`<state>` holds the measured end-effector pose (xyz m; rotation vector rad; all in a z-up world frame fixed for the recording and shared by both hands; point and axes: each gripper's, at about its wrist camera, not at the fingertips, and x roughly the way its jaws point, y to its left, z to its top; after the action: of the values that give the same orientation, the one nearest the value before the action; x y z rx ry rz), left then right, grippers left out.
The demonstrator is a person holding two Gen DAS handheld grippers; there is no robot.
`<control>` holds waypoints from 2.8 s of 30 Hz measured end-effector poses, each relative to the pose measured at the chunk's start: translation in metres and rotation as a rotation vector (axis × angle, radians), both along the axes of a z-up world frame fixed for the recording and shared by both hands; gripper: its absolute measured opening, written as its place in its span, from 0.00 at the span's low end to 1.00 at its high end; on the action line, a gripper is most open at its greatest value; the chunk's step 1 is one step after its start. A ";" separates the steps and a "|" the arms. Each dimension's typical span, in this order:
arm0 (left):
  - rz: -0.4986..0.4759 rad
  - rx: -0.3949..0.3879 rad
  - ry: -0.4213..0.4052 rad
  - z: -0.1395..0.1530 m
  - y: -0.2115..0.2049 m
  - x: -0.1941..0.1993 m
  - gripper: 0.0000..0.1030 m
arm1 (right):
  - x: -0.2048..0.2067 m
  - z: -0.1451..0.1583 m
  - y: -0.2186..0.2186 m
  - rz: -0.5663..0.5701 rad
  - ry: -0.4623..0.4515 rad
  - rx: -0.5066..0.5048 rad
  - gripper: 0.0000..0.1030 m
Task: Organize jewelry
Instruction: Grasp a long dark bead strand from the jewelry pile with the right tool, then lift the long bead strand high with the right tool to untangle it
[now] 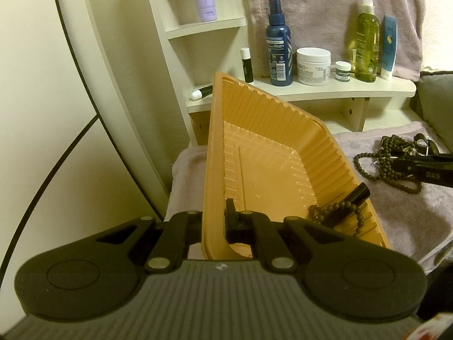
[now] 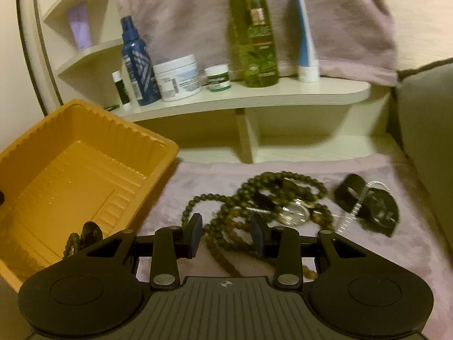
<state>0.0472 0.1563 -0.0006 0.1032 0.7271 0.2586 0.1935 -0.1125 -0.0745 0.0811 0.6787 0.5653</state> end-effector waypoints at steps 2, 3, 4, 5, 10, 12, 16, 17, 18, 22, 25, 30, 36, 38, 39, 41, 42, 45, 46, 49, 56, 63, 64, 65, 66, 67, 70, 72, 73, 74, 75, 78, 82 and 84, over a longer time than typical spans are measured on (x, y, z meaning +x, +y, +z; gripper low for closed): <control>0.000 -0.002 0.001 -0.001 0.000 0.000 0.05 | 0.006 -0.003 0.006 0.001 0.008 -0.001 0.37; 0.000 -0.003 0.002 0.000 0.001 0.000 0.05 | 0.010 -0.005 0.008 -0.003 0.016 -0.001 0.37; 0.000 -0.004 0.003 -0.001 0.001 0.000 0.05 | 0.014 -0.007 0.011 -0.010 0.024 -0.009 0.37; 0.001 -0.006 0.004 -0.001 0.002 0.000 0.05 | 0.017 -0.008 0.013 -0.014 0.029 -0.015 0.37; 0.000 -0.007 0.003 -0.001 0.002 0.000 0.05 | 0.027 -0.014 0.020 -0.039 0.041 -0.031 0.34; -0.002 -0.008 0.003 -0.001 0.003 0.000 0.05 | 0.029 -0.014 0.019 -0.049 0.045 -0.028 0.18; -0.002 -0.010 0.001 0.000 0.003 -0.001 0.05 | 0.026 -0.011 0.014 -0.049 0.056 -0.019 0.07; -0.002 -0.011 0.001 -0.001 0.003 -0.001 0.05 | 0.024 -0.010 0.013 -0.045 0.051 -0.015 0.07; -0.001 -0.011 0.002 0.000 0.003 -0.001 0.05 | 0.021 -0.008 0.011 -0.043 0.047 -0.012 0.06; -0.001 -0.010 0.001 -0.001 0.003 -0.002 0.05 | 0.005 0.010 0.002 -0.033 0.000 0.007 0.06; -0.002 -0.010 0.001 0.000 0.003 -0.001 0.05 | -0.007 0.030 -0.007 -0.024 -0.050 0.034 0.06; -0.002 -0.009 0.002 0.000 0.002 -0.001 0.05 | -0.018 0.080 -0.023 0.001 -0.160 0.067 0.06; -0.003 -0.007 0.002 0.000 0.001 -0.001 0.05 | -0.023 0.136 -0.038 0.024 -0.261 0.098 0.06; -0.004 -0.006 0.001 0.000 0.000 -0.001 0.05 | -0.024 0.151 -0.041 0.034 -0.295 0.095 0.06; -0.005 -0.005 0.001 0.001 0.000 -0.001 0.05 | -0.025 0.158 -0.042 0.038 -0.312 0.093 0.06; -0.005 -0.004 0.000 0.001 -0.001 0.000 0.05 | -0.026 0.171 -0.044 0.047 -0.336 0.098 0.06; -0.005 -0.004 0.000 0.001 -0.001 0.000 0.05 | -0.027 0.176 -0.044 0.049 -0.348 0.100 0.06; -0.007 -0.003 0.000 0.002 -0.001 0.000 0.05 | -0.029 0.193 -0.045 0.058 -0.388 0.110 0.06; -0.007 -0.003 0.000 0.002 -0.002 0.000 0.06 | -0.030 0.199 -0.045 0.061 -0.401 0.111 0.06; -0.009 -0.003 0.000 0.003 -0.002 0.000 0.06 | -0.031 0.213 -0.043 0.070 -0.441 0.111 0.06; -0.009 -0.005 -0.001 0.003 -0.001 -0.001 0.06 | -0.031 0.239 -0.040 0.085 -0.502 0.128 0.06; -0.009 -0.006 -0.001 0.003 -0.001 -0.001 0.06 | -0.033 0.264 -0.036 0.096 -0.572 0.142 0.06; -0.008 -0.006 -0.002 0.003 -0.001 -0.001 0.06 | -0.033 0.268 -0.035 0.097 -0.581 0.145 0.06; -0.008 -0.006 -0.002 0.003 -0.001 -0.001 0.06 | -0.033 0.272 -0.035 0.097 -0.590 0.149 0.06; -0.008 -0.007 -0.002 0.004 -0.001 -0.001 0.06 | -0.033 0.275 -0.035 0.097 -0.598 0.153 0.06; -0.009 -0.007 -0.003 0.004 -0.001 -0.001 0.06 | -0.034 0.278 -0.035 0.098 -0.604 0.158 0.06; -0.008 -0.008 -0.003 0.004 -0.002 -0.001 0.06 | -0.036 0.289 -0.034 0.103 -0.628 0.171 0.06; -0.008 -0.009 -0.003 0.004 -0.001 -0.001 0.06 | -0.037 0.295 -0.033 0.108 -0.642 0.182 0.06; -0.007 -0.010 -0.003 0.004 -0.002 -0.001 0.06 | -0.038 0.297 -0.033 0.110 -0.648 0.184 0.06; -0.007 -0.010 -0.003 0.004 -0.002 0.000 0.06 | -0.039 0.300 -0.032 0.112 -0.655 0.186 0.06; -0.007 -0.010 -0.003 0.004 -0.001 0.000 0.06 | -0.039 0.304 -0.031 0.116 -0.662 0.188 0.06; -0.008 -0.011 -0.003 0.004 -0.002 0.000 0.06 | -0.040 0.312 -0.025 0.128 -0.683 0.192 0.06; -0.006 -0.013 -0.003 0.004 -0.001 0.000 0.06 | -0.041 0.324 -0.018 0.145 -0.706 0.199 0.06; -0.006 -0.014 -0.004 0.004 -0.001 0.000 0.06 | -0.042 0.331 -0.015 0.158 -0.714 0.210 0.06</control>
<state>0.0475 0.1553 0.0034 0.0915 0.7249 0.2479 0.1516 -0.1270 0.2561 0.0174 -0.0711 0.7600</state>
